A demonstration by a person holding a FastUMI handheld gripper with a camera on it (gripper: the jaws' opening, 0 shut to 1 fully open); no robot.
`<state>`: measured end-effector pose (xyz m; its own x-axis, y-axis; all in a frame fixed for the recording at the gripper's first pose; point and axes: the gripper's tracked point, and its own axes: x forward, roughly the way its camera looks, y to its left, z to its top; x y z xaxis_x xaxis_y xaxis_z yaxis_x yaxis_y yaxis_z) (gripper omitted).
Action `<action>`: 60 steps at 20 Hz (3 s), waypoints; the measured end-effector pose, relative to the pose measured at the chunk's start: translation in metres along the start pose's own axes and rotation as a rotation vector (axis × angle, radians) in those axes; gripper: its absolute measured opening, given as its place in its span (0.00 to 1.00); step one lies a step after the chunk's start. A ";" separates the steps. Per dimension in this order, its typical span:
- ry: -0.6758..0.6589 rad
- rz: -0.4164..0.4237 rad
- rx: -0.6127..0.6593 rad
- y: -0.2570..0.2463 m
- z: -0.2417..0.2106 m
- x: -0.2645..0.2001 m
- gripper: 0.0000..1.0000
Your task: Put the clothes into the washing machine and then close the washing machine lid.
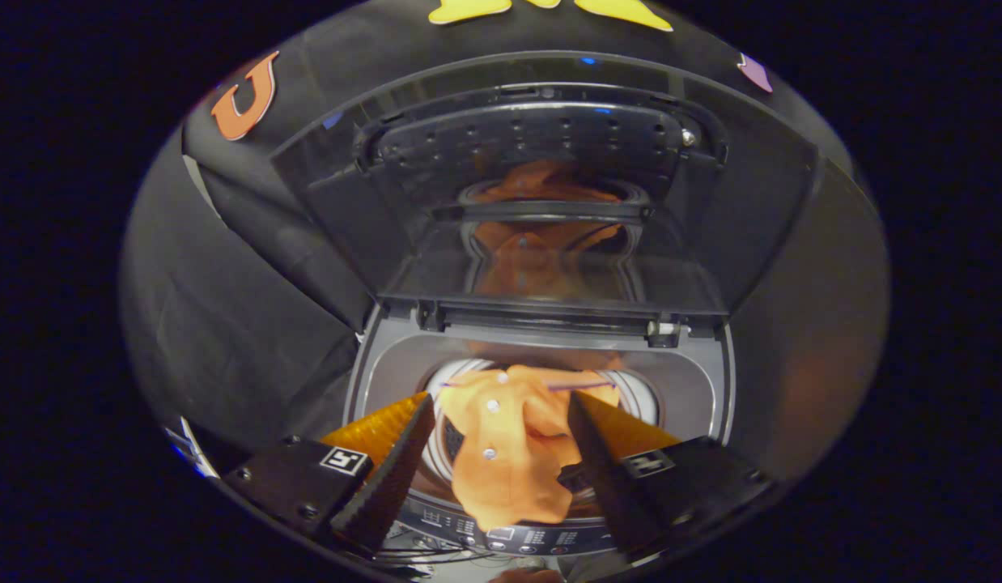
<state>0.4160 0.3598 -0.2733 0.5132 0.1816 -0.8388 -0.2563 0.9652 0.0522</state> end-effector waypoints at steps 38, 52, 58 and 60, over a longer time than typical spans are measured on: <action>-0.247 -0.013 -0.084 0.018 0.195 -0.120 0.99; -0.091 -0.039 -0.047 0.003 0.215 -0.036 0.99; -0.020 -0.024 -0.009 0.005 0.203 -0.021 1.00; 0.002 -0.026 -0.012 0.006 0.201 -0.016 1.00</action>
<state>0.5705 0.4008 -0.1505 0.5182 0.1564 -0.8409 -0.2530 0.9672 0.0239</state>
